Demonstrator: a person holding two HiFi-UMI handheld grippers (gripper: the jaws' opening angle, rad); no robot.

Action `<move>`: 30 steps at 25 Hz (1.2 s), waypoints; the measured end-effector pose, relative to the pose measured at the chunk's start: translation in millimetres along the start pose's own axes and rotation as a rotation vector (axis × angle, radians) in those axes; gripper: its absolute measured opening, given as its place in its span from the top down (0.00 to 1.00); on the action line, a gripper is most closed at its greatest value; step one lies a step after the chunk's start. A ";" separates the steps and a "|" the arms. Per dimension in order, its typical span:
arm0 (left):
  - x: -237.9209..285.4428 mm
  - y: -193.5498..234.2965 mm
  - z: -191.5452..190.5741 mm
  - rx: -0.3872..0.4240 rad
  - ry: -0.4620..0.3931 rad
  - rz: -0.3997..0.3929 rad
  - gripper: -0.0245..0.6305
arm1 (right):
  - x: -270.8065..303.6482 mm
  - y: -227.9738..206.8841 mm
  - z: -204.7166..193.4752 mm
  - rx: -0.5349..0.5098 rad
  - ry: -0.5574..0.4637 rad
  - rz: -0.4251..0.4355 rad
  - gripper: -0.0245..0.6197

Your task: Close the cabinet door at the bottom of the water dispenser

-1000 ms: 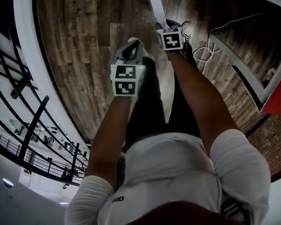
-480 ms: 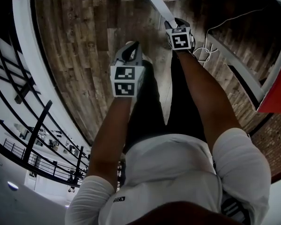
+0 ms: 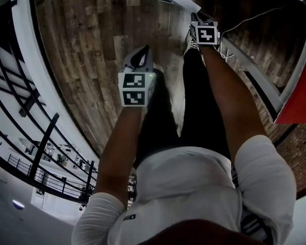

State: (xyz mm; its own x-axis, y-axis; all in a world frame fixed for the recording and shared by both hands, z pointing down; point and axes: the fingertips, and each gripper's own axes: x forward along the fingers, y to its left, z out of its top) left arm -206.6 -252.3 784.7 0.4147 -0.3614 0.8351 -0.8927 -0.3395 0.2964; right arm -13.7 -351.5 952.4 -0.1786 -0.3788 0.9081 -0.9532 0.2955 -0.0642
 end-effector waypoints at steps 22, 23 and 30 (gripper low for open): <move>24.4 -14.7 24.8 0.013 0.019 0.001 0.97 | 9.1 -54.7 66.2 -0.140 -0.090 0.011 0.84; 25.0 -15.0 25.2 0.012 0.019 0.001 0.97 | 9.7 -56.2 68.1 -0.144 -0.093 0.009 0.84; 28.3 -19.0 25.5 0.011 0.022 0.002 0.97 | 14.3 -66.3 82.1 -0.177 -0.100 -0.009 0.84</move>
State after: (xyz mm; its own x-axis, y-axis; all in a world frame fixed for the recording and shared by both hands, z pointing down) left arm -173.3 -278.1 790.9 0.4088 -0.3426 0.8459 -0.8914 -0.3487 0.2896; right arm 26.9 -448.6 935.7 -0.2022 -0.4651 0.8619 -0.8988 0.4377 0.0253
